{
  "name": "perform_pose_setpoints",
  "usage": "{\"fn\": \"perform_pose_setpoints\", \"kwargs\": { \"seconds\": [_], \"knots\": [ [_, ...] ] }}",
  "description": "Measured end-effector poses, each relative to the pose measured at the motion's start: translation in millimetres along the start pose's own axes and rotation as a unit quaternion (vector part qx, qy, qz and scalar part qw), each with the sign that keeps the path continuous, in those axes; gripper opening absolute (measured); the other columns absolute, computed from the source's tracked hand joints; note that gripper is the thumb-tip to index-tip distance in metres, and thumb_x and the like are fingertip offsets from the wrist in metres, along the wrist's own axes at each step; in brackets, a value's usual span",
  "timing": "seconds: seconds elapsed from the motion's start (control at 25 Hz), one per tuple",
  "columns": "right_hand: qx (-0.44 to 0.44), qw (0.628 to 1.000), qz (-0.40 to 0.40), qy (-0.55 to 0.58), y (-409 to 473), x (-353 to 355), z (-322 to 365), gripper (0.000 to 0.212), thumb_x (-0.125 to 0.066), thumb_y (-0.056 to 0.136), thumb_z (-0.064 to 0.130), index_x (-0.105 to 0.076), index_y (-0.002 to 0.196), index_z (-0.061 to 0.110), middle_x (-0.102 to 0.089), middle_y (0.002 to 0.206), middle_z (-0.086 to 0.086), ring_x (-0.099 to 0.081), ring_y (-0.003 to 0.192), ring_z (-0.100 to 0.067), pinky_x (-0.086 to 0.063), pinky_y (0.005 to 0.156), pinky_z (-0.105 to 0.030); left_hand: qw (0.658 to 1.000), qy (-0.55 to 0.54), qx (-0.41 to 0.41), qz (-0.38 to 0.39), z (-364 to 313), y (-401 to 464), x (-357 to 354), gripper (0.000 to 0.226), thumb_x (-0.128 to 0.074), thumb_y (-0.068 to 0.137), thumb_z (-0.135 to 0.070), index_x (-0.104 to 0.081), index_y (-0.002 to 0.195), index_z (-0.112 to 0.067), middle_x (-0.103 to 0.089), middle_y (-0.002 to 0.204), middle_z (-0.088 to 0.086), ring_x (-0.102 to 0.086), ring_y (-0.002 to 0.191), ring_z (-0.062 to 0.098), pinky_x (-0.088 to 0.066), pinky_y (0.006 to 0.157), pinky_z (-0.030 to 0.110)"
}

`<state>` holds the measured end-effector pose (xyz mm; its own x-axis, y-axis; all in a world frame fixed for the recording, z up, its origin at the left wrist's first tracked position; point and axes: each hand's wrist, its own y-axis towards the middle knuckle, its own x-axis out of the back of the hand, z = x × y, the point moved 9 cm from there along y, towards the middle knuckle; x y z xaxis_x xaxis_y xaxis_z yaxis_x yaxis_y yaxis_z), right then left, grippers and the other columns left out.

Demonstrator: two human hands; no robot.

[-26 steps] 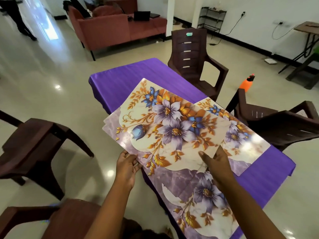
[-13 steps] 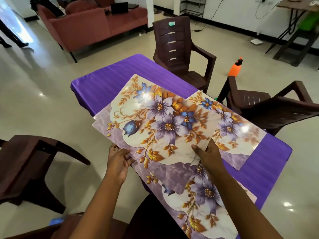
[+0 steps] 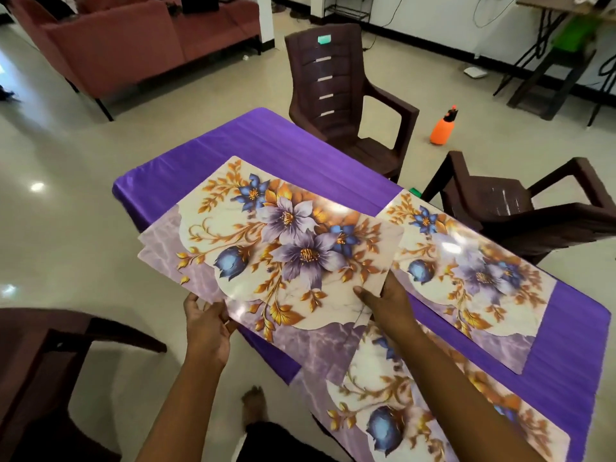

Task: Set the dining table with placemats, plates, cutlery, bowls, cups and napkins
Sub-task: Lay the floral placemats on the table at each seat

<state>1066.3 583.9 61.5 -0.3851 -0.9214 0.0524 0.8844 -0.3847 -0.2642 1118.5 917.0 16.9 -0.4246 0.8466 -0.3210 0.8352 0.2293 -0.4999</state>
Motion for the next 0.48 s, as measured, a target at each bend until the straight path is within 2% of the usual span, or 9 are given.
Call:
{"fn": "perform_pose_setpoints", "kwargs": {
  "seconds": [0.12,0.24,0.32,0.4,0.48],
  "knots": [
    [-0.035,0.999,-0.028,-0.003,28,-38,0,0.029,-0.071,0.086,0.011,-0.059,0.110,0.024,-0.071,0.108,0.003,-0.069,0.093,-0.011,-0.058,0.074,-0.028,1.000,0.019,-0.009,0.016,-32,59,-4,0.044,-0.050,0.097,-0.003,-0.040,0.131,-0.031,-0.062,0.118,0.005,-0.064,0.094,0.019,-0.059,0.063,0.029],
    [-0.095,0.994,-0.039,0.027,55,-85,-6,0.033,-0.071,0.086,0.010,-0.059,0.115,0.020,-0.072,0.107,0.001,-0.070,0.088,-0.016,-0.058,0.061,-0.031,0.998,0.047,-0.022,0.046,-72,118,-14,0.047,-0.050,0.097,-0.001,-0.038,0.136,-0.025,-0.062,0.116,0.003,-0.064,0.093,0.017,-0.058,0.060,0.028],
    [-0.098,0.994,-0.057,0.007,72,-109,-8,0.036,-0.070,0.086,0.007,-0.058,0.117,0.021,-0.070,0.109,0.002,-0.068,0.093,-0.017,-0.060,0.066,-0.037,0.995,0.072,-0.019,0.062,-91,148,-19,0.051,-0.049,0.097,-0.001,-0.036,0.141,-0.026,-0.063,0.114,-0.001,-0.064,0.096,0.018,-0.056,0.066,0.033],
    [-0.071,0.994,-0.087,-0.017,84,-125,-4,0.037,-0.072,0.084,0.005,-0.059,0.113,0.024,-0.070,0.108,0.003,-0.067,0.097,-0.019,-0.059,0.078,-0.047,0.994,0.084,-0.004,0.068,-100,170,-18,0.052,-0.048,0.098,-0.002,-0.036,0.140,-0.030,-0.063,0.113,0.000,-0.063,0.097,0.018,-0.054,0.073,0.037],
    [-0.062,0.990,-0.119,-0.033,97,-135,-4,0.036,-0.071,0.084,0.003,-0.060,0.107,0.028,-0.071,0.103,0.003,-0.068,0.095,-0.022,-0.058,0.079,-0.053,0.995,0.084,0.011,0.054,-106,190,-12,0.051,-0.047,0.099,-0.001,-0.036,0.139,-0.031,-0.062,0.109,0.004,-0.062,0.091,0.018,-0.054,0.073,0.038]
  ]
}}
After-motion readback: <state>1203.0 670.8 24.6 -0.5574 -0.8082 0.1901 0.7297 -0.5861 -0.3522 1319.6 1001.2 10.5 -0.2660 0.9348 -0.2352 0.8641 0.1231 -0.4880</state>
